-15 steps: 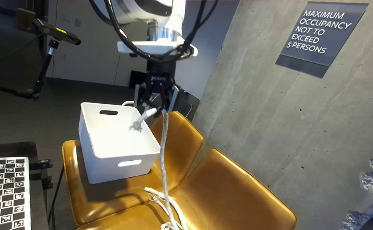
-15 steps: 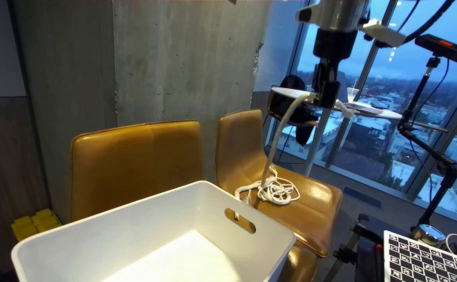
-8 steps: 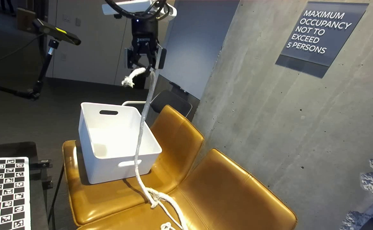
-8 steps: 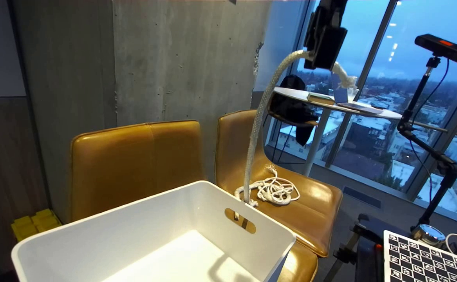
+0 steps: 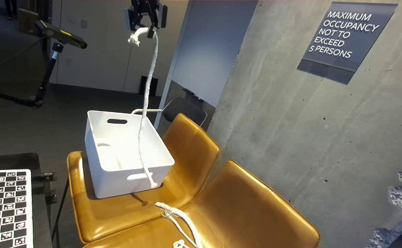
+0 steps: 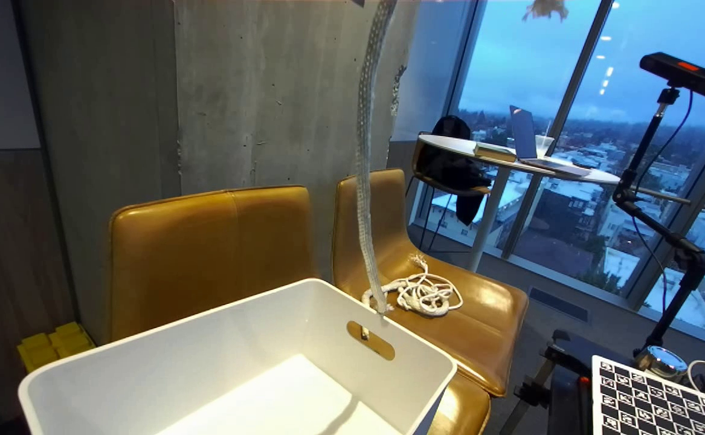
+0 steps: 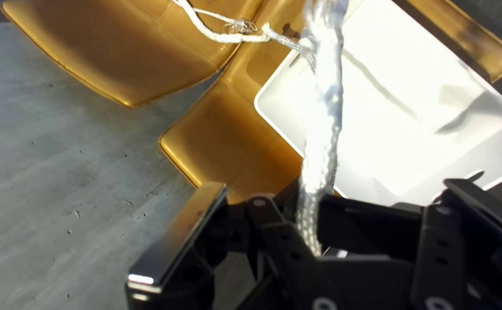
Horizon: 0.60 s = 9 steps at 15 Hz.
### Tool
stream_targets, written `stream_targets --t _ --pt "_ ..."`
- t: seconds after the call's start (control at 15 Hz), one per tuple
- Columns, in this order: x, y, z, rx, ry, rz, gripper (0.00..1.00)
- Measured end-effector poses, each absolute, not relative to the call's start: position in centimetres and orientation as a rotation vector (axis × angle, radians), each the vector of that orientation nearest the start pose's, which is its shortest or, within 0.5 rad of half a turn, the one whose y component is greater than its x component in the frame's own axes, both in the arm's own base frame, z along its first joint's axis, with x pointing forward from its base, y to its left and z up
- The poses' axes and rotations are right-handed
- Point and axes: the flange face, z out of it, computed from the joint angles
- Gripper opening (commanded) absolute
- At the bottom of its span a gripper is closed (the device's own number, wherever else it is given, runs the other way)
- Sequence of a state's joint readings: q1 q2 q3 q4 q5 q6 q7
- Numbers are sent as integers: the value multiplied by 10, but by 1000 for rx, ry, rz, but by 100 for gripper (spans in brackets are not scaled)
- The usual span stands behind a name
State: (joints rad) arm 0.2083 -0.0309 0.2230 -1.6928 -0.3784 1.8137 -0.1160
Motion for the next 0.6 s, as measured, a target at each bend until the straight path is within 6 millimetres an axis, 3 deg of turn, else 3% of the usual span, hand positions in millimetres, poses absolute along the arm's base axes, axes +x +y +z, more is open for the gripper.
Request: stream_targets --t 0.33,0.6 --pt "541 224 636 -3290 -1041 -432 0" --pt "554 226 624 -3286 -1040 -399 0"
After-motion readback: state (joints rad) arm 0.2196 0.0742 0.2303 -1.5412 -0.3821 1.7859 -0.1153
